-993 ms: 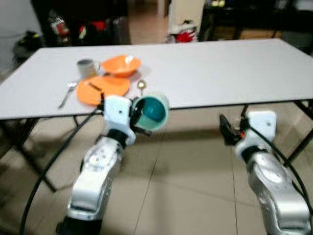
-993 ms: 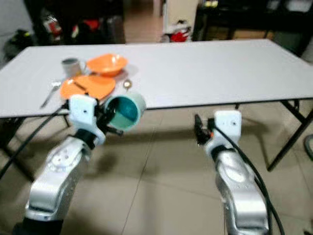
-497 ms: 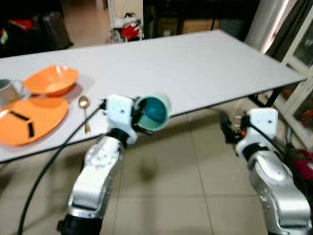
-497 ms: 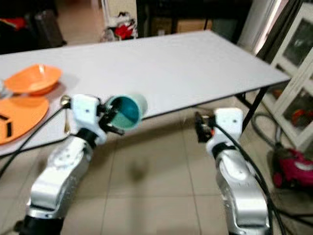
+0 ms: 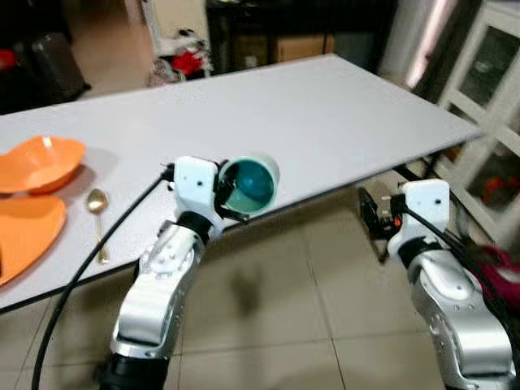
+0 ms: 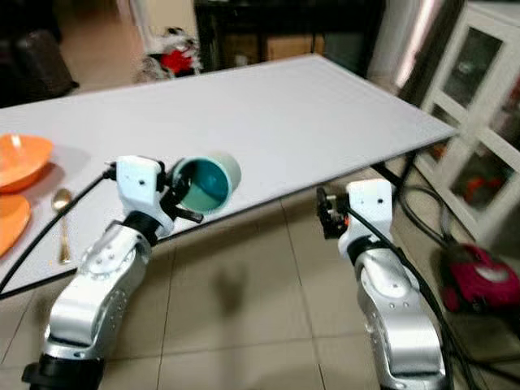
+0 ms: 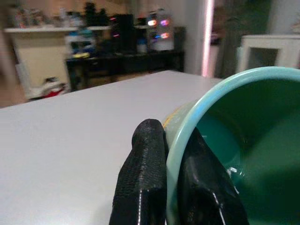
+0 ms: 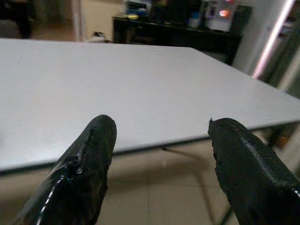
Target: Setting the table
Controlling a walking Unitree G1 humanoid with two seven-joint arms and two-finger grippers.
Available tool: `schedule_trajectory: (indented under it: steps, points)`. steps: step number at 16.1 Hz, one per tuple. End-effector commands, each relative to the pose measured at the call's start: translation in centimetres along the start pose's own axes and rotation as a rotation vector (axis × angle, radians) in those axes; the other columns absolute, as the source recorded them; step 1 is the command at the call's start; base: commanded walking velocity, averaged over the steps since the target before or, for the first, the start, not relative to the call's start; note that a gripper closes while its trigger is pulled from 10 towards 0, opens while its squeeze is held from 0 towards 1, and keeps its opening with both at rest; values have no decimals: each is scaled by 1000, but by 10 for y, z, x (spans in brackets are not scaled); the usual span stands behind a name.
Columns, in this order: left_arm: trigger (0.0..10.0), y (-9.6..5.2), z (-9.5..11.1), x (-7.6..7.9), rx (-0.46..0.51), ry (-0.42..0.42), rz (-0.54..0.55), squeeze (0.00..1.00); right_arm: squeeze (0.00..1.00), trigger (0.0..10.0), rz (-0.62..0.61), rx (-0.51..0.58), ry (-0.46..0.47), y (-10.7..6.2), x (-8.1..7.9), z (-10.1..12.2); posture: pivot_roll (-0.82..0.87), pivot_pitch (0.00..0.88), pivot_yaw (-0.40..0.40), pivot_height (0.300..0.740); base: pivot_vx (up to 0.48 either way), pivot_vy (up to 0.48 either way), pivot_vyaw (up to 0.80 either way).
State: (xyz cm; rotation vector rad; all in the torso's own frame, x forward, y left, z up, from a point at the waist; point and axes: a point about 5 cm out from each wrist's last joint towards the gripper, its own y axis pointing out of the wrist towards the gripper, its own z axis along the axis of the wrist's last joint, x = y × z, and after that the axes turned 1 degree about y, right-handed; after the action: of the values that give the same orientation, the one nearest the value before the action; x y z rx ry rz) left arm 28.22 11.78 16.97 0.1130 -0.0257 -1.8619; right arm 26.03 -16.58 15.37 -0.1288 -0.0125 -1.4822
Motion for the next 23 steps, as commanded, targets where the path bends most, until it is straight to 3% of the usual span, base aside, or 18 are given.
schedule_trajectory:
  steps: [1,16,23]
  points:
    - [10000,0,4,-4,14,6,15,0,0,10000,16,17,-6,2,-4,4,-115,0,10,740,352,0,0]
    - [10000,0,1,-11,10,22,24,0,0,10000,54,25,-24,2,-11,3,-112,0,10,740,355,0,0]
    - [10000,-5,-6,-4,-18,10,1,0,0,10000,59,4,-35,-4,-13,-4,-116,0,34,740,354,0,0]
